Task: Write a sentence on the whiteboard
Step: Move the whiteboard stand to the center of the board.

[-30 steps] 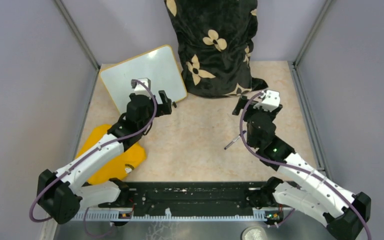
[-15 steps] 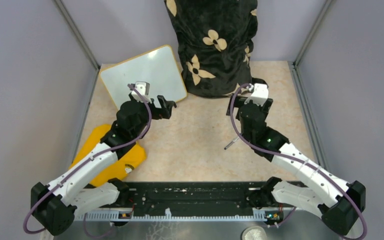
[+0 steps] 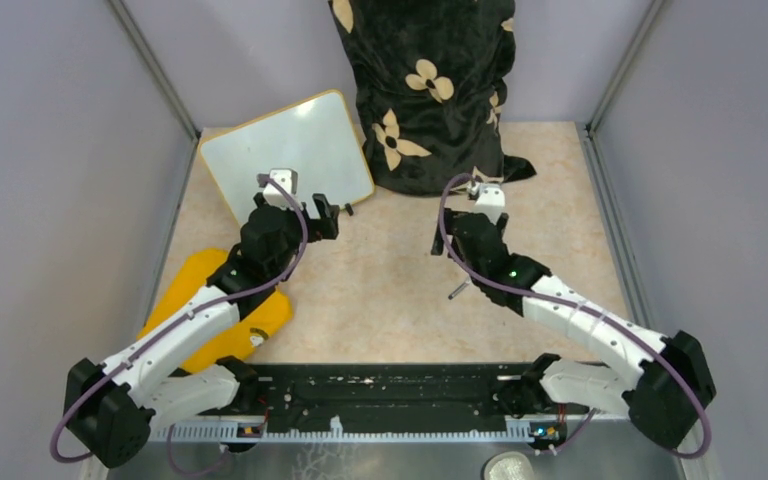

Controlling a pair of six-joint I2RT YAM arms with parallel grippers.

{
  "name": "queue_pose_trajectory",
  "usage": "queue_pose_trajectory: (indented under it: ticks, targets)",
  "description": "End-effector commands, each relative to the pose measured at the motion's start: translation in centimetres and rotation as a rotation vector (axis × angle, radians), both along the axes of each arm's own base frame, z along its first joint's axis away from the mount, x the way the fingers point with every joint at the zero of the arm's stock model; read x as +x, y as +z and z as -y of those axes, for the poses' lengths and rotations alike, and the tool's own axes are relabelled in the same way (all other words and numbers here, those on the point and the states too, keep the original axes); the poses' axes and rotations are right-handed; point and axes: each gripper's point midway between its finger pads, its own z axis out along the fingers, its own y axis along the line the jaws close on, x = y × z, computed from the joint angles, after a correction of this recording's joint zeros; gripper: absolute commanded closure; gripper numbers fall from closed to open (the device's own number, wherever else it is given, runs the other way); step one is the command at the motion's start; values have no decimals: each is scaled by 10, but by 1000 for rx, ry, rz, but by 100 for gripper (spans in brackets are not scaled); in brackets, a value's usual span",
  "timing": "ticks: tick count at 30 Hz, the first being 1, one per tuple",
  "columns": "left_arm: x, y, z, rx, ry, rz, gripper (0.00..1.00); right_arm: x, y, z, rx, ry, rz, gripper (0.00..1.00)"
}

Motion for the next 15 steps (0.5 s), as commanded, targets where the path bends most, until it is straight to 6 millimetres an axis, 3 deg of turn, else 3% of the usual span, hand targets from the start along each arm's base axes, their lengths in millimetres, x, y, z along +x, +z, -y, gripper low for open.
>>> queue_pose_trajectory:
  ticks: [1,6,10,15]
  targets:
    - [5,10,-15,-3,101,6,1,20,11,-62,84,226,56,17]
    - [-1,21,-24,-7,121,43,1,55,9,-102,68,282,121,19]
    - [-4,29,-30,-18,137,64,1,72,-1,-147,12,361,184,18]
    - [-8,38,-33,-36,139,83,1,94,-25,-187,-31,432,134,18]
